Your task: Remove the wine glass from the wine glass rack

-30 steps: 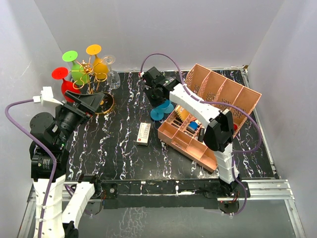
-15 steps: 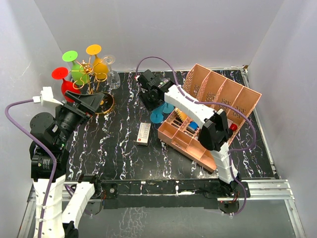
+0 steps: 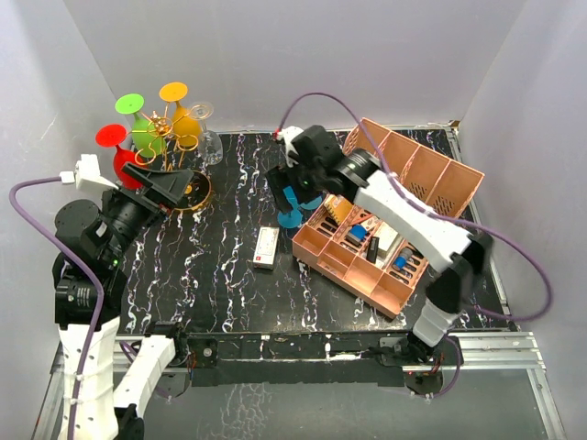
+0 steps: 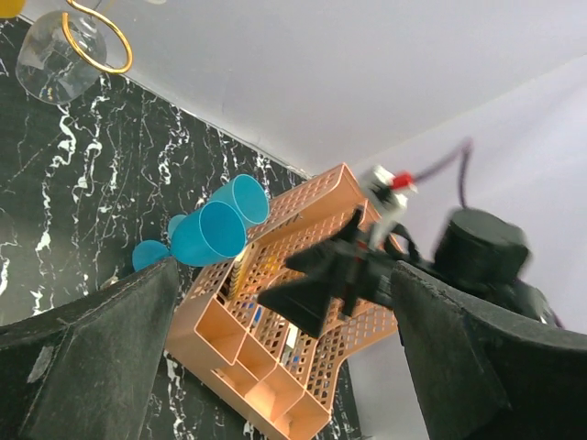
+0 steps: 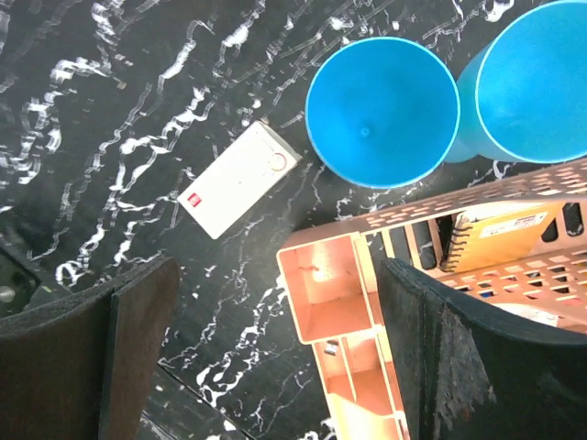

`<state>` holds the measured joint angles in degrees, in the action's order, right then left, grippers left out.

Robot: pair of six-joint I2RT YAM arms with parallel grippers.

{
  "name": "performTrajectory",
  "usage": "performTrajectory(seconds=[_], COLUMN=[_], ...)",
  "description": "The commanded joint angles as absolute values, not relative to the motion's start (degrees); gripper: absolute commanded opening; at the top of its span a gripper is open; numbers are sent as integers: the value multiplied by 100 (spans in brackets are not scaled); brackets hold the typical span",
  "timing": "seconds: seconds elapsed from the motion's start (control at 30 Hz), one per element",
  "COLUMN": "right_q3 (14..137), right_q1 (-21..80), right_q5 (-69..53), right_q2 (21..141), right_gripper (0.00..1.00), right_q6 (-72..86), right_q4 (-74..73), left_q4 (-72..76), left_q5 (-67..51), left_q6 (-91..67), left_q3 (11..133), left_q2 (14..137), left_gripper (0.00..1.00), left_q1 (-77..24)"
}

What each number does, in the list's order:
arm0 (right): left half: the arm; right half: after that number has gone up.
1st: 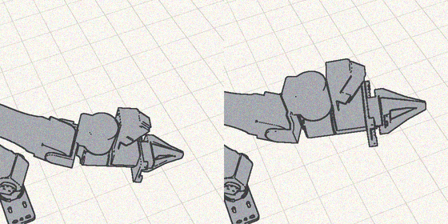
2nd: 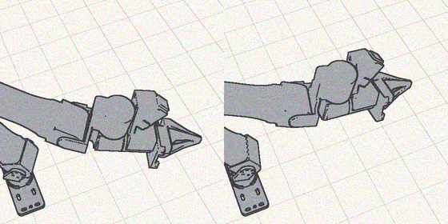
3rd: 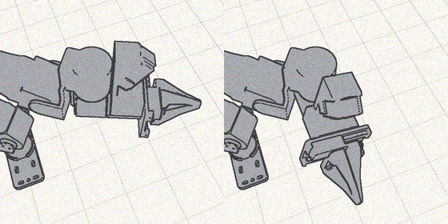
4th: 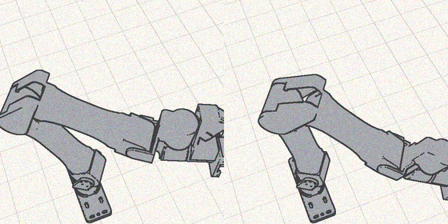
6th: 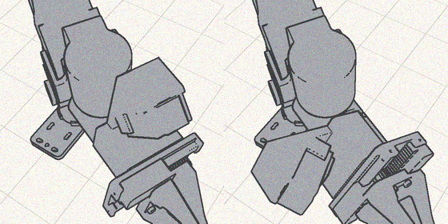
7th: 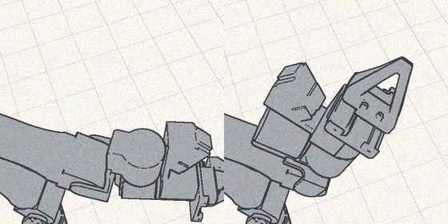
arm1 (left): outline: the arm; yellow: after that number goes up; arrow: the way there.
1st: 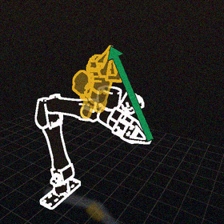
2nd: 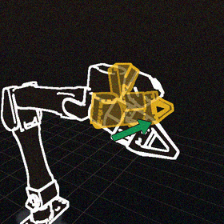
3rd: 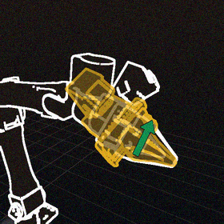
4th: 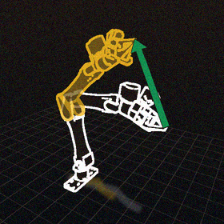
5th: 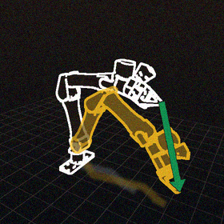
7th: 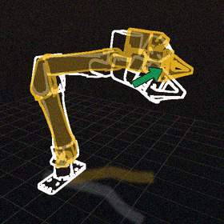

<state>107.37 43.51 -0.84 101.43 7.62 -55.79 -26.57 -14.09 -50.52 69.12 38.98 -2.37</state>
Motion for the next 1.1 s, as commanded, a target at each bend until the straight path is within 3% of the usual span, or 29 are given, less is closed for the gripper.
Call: performTrajectory(seconds=[0.0, 0.37, 0.67, 0.83, 1.07], right_q3=[9340, 7655, 7411, 7275, 7035], right_q1=[4378, 4382, 4377, 4377, 4377], right_q5=[-36, -450, -386, -368, -267], right_q2=[8810, 6771, 6263, 6130, 5913], right_gripper=[99, 99, 99, 99, 99], right_q6=[1161, 1180, 1116, 1132, 1131], right_q4=[-4093, -3216, -3090, -3130, -3132], left_q4=[-2977, -3274, -3038, -2214, -1719], left_q5=[-1374, -903, -464, -1616, -2347], left_q6=[-4463, -3480, -3071, -3707, -4305], left_q3=[7343, 7920, 9019, 9190, 9560], left_q2=[4249, 5294, 7016, 7731, 8310], left_gripper=[97, 97, 97, 97, 97], left_q1=[-211, -211, -153, 712, 1903])
